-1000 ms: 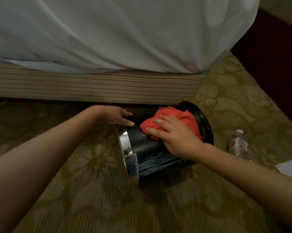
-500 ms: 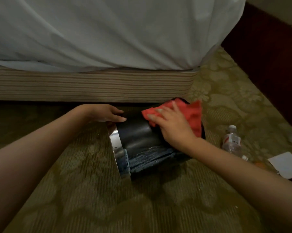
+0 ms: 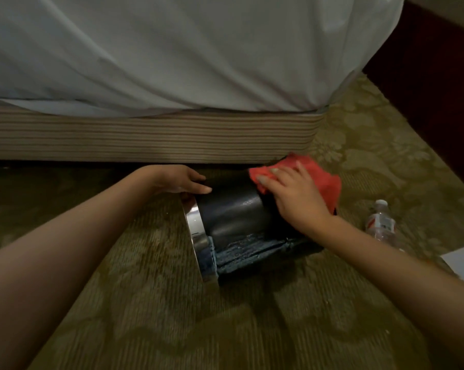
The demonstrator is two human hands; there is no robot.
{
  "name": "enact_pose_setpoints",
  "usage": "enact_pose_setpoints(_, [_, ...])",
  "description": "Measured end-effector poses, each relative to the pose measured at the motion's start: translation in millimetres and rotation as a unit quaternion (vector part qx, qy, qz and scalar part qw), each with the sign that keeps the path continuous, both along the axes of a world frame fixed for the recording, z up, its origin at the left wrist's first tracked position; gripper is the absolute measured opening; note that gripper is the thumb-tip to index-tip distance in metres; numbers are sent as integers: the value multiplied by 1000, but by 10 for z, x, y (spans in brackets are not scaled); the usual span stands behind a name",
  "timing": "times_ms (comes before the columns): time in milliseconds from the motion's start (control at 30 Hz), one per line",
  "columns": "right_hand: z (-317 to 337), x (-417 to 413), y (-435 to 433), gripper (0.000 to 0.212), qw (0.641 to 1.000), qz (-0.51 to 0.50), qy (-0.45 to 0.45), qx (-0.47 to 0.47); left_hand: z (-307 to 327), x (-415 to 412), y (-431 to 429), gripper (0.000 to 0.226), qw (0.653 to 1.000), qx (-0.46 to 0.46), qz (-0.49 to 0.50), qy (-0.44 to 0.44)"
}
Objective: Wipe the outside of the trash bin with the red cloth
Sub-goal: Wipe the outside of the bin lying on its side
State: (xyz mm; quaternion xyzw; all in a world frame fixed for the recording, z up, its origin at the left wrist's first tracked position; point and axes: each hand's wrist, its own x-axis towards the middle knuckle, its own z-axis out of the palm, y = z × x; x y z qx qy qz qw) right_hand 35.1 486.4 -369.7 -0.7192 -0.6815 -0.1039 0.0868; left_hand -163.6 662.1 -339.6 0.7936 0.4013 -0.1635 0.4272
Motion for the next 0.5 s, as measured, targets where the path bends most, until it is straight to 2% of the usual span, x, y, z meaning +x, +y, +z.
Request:
enact_pose_setpoints(133, [-68,-694,54,56,985,170,-11,21,-4,8,31,64,999,29,-18,16])
enact_pose_setpoints(200, [-80,-739,51,58,978,207,-11,5,-11,12,25,64,999,37,-29,19])
enact_pose_setpoints(300, [-19,-409,15,53,984,170,-53,-3,-10,23,19,63,1000,-3,-8,8])
enact_pose_setpoints(367, [37,-148,-50,48,993,112,-37,3,62,69,22,62,999,-8,-26,31])
enact_pose_setpoints(433, [93,62,-123,46,997,66,-21,14,150,181,2,63,995,29,-73,69])
enact_pose_setpoints(500, [198,267,-178,45,998,15,8,59,185,402,-120,64,988,63,-124,62])
